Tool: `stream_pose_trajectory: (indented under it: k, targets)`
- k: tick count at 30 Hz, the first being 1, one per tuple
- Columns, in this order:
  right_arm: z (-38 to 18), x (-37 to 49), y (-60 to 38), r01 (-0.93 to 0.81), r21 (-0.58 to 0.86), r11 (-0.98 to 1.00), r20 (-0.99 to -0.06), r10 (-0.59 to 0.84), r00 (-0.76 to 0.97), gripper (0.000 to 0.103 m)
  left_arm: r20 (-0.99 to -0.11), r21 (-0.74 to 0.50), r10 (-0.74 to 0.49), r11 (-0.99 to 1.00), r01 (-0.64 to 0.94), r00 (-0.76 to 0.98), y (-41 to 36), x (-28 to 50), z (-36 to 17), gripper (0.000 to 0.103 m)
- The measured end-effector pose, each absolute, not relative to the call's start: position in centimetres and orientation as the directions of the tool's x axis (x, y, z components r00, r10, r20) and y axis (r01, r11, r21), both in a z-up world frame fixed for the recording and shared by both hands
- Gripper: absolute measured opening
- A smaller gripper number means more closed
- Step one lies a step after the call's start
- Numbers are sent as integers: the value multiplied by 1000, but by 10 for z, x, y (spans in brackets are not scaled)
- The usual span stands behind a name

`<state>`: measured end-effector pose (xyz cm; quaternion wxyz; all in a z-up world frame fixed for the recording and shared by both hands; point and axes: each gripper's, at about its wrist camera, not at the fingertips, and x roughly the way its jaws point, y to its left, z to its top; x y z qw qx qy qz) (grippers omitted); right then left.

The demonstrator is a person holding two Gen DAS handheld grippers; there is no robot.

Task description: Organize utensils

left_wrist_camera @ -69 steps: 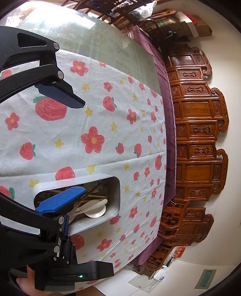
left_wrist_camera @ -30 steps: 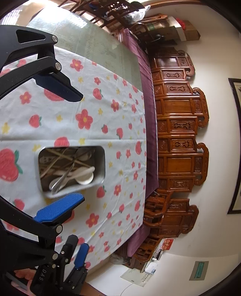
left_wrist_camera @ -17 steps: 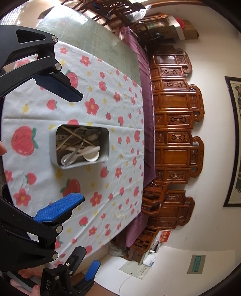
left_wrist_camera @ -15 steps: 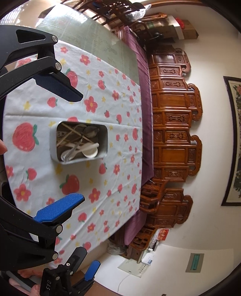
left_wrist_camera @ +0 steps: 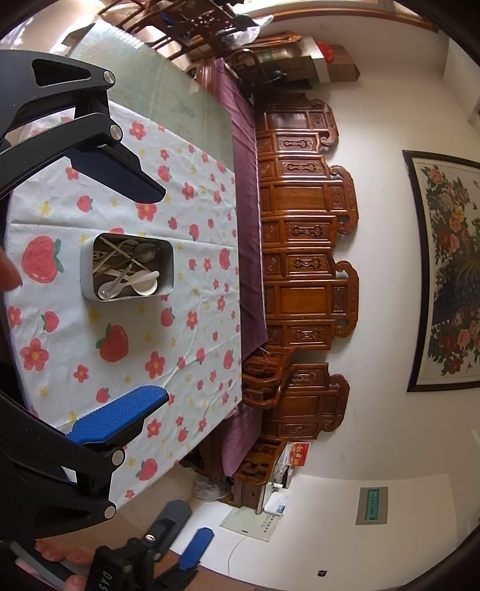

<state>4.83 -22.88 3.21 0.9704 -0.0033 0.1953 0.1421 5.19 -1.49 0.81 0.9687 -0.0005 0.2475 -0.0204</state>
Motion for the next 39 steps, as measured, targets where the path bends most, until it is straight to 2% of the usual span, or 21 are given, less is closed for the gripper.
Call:
stream_pose_trajectory:
  k: [12,39]
  targets:
    - [44,40,-228,-281,55,958,-355,282,892,101,-444,-12,-41,999,40,895,-15,36,16,95]
    - [41,38,-221,-287,59,956,-355,289,889,101,-439,-23,-30,999,23,898,-16,35,14,95]
